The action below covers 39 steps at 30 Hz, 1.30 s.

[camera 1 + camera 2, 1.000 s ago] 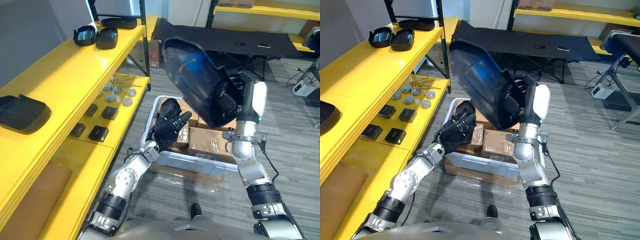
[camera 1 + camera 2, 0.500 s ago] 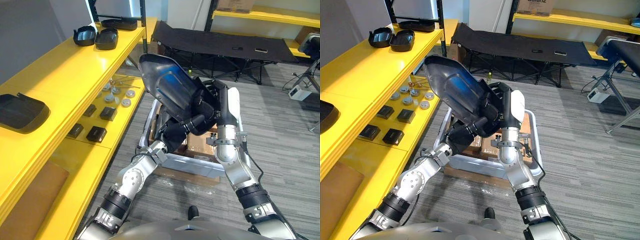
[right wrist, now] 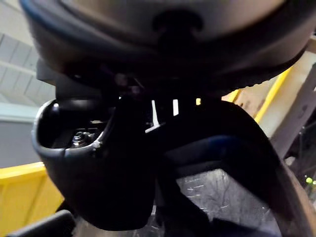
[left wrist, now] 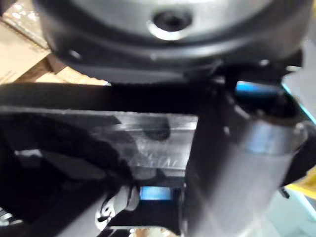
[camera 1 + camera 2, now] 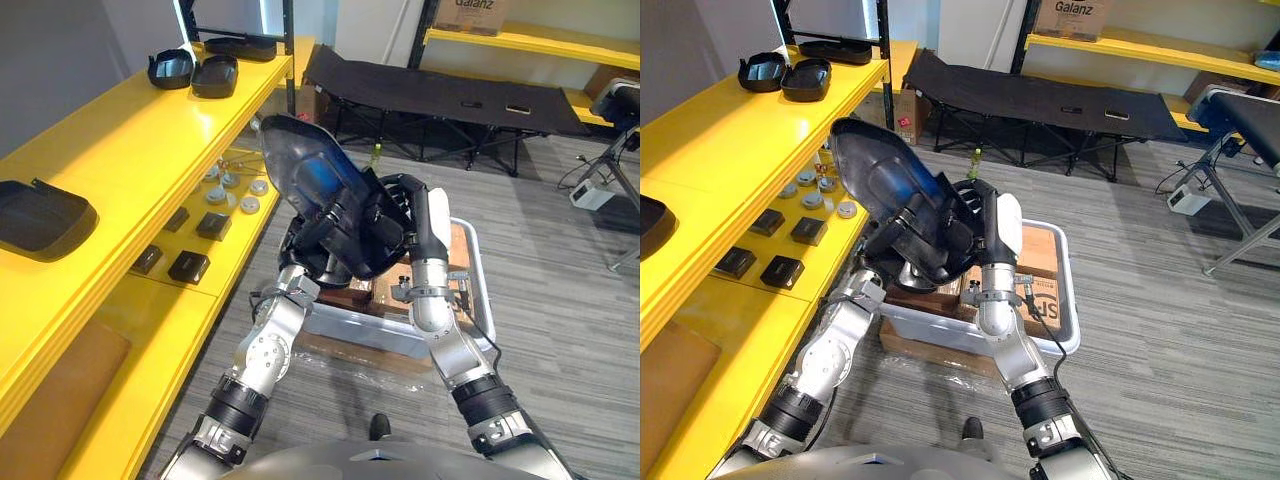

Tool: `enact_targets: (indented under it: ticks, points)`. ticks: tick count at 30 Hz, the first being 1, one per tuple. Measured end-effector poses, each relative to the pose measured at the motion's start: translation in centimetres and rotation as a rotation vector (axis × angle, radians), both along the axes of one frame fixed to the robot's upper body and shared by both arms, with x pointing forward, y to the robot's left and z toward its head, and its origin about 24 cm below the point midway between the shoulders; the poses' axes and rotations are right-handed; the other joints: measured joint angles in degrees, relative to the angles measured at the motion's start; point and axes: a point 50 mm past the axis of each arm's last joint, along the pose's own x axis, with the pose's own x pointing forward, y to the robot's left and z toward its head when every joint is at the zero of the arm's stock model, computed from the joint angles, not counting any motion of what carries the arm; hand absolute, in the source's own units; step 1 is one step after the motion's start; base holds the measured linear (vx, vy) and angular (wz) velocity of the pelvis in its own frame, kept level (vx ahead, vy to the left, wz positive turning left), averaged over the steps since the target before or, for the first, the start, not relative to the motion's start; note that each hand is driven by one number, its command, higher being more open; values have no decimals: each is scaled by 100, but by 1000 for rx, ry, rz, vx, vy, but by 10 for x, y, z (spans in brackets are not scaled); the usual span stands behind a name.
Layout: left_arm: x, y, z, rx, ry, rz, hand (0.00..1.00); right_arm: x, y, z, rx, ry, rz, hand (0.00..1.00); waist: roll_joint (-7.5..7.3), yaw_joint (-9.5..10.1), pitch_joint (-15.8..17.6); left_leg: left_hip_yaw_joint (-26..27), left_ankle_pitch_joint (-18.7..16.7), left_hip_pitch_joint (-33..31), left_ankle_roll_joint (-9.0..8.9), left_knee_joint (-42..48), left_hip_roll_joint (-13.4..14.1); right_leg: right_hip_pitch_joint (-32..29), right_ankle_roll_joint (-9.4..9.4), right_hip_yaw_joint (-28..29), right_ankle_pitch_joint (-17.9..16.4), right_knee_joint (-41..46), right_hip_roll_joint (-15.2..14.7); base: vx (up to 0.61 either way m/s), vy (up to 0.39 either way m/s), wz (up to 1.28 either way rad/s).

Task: Walk over and take three plastic housings, then place them on the shelf

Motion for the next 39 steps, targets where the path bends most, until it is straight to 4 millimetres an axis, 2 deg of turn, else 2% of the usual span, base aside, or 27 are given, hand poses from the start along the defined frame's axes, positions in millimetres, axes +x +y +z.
enact_targets:
  ticks: [5,10,17,18,26,32,35,39]
  points:
    - [3,9,-3,30,12,54,0,-6,9,5,13,-51,56,0,-20,-31,1,4,-4,6,-1,3,0,3,-1,1,0,0,1,0,0,0]
    - [3,8,-3,56,-4,41,0,-8,15,7,59,-72,50,0,-60,-25,0,11,-6,19,-2,11,-1,12,-3,9,-2,0,-1,0,0,0]
    - [3,8,-3,37,-25,1,0,-12,13,7,86,-82,37,0,-63,-26,1,47,-19,70,-6,8,0,33,-17,35,-10,-1,-1,0,0,-2]
    - [2,8,-3,39,-27,-1,0,-12,13,7,101,-76,36,100,-63,-25,1,73,-30,85,-7,9,0,33,-19,60,-12,-1,-1,0,0,-9]
    - [1,6,-2,48,-41,-5,0,-16,14,8,185,-75,27,100,-69,-30,2,80,-44,85,-2,8,0,30,-26,61,-17,-2,-2,0,0,-1]
    - [1,4,13,153,-125,26,0,-26,14,18,377,-45,-1,100,-66,-31,3,121,-77,88,1,18,-1,14,-45,72,-31,0,3,-1,2,-1]
    - [0,5,24,267,-177,100,0,-28,11,17,404,-28,-10,100,-51,-48,1,144,-89,94,3,17,-1,2,-46,92,-32,0,8,-5,6,-3]
    - [0,16,24,394,-150,253,0,-30,6,22,438,-35,-2,100,-10,-50,2,163,-102,101,11,18,-1,-4,-46,110,-32,1,14,-7,5,-2]
